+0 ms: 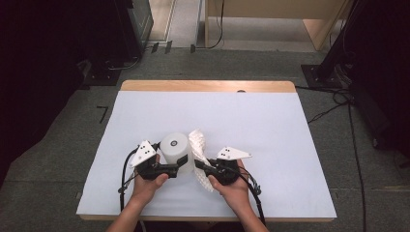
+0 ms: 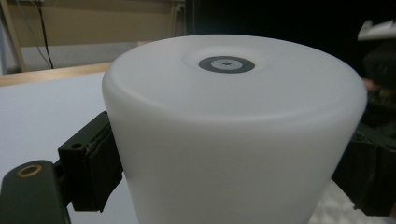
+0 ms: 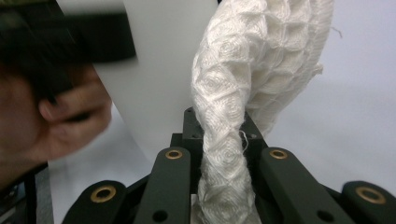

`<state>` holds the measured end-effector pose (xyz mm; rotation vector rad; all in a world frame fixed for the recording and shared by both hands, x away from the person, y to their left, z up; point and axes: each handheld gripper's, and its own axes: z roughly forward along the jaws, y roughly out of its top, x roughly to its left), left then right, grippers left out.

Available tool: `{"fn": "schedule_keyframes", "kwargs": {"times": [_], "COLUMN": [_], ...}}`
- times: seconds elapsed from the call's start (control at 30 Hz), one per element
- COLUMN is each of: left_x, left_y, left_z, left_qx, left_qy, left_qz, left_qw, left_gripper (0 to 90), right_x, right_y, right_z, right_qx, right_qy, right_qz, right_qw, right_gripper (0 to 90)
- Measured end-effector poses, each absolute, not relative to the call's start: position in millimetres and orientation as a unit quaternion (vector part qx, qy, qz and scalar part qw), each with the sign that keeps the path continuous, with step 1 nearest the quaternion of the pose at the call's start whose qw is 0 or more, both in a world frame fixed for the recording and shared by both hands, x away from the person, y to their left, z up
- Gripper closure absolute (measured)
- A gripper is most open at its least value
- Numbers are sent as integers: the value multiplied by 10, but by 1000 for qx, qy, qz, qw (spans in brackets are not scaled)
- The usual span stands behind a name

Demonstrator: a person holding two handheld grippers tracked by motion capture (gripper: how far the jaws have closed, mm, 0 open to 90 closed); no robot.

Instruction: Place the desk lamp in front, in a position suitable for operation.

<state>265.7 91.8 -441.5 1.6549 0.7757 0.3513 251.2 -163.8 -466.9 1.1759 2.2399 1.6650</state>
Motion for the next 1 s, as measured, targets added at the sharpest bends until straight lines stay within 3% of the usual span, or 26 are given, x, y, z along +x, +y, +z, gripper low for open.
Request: {"fn": "schedule_keyframes", "kwargs": {"times": [0.3, 0.63, 1.0], "left_x": [2672, 2716, 2714], "left_y": [781, 872, 780], "left_z": [-4561, -4425, -4531], "left_qx": [747, 725, 743], "left_qy": [315, 316, 299], "left_qz": [141, 138, 120], "left_qw": [568, 596, 587], "left_gripper": [90, 90, 89], "right_x": [2478, 2489, 2459], "right_y": [-1705, -1671, -1807], "right_z": [-4459, -4668, -4470], "right_qx": [370, 386, 366], "right_qy": [724, 743, 720], "right_qz": [577, 544, 586], "right_qw": [74, 56, 69], "right_gripper": [800, 800, 800]}}
